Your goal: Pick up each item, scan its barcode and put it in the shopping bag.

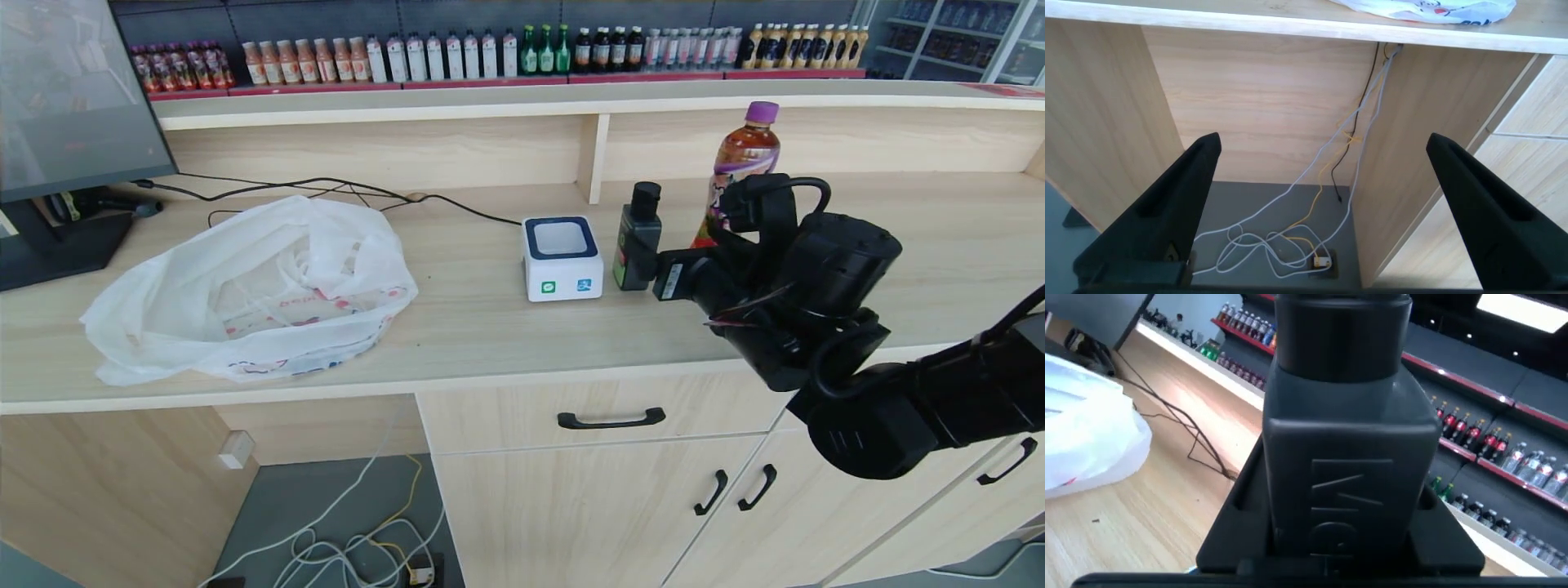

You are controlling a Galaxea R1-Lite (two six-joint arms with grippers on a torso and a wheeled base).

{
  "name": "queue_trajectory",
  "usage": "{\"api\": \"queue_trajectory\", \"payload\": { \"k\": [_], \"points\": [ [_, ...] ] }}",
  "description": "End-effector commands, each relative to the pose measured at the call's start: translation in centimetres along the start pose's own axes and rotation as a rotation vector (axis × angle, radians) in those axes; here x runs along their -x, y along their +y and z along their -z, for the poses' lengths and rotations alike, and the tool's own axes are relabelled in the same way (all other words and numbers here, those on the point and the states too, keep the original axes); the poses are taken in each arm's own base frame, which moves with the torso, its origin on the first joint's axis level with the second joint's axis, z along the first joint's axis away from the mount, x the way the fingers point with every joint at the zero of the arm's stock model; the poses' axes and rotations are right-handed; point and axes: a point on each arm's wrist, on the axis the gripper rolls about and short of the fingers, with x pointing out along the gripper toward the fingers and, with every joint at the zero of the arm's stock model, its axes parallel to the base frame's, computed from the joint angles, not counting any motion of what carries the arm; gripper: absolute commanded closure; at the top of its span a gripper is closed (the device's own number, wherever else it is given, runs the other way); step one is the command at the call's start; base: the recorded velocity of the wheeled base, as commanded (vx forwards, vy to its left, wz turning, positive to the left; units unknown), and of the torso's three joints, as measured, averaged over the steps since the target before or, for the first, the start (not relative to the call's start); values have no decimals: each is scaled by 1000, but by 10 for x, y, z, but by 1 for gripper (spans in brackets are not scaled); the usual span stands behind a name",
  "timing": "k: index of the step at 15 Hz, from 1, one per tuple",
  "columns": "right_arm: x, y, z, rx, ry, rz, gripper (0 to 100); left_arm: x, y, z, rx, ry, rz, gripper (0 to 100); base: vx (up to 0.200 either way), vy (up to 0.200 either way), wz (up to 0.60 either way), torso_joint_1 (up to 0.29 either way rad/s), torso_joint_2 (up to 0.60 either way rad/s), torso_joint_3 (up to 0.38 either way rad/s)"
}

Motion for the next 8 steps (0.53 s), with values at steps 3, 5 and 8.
{"api": "queue_trajectory", "payload": {
  "k": [3, 5, 8],
  "points": [
    [26, 10, -29, -155, 66, 28, 100, 0, 0, 0, 1, 0, 0, 0, 0, 0, 0, 0, 0, 0],
    [37, 13, -32, -198, 105, 57, 100, 0, 0, 0, 1, 0, 0, 0, 0, 0, 0, 0, 0, 0],
    [34, 16, -38, -265, 110, 126, 100, 0, 0, 0, 1, 0, 0, 0, 0, 0, 0, 0, 0, 0]
  ]
}}
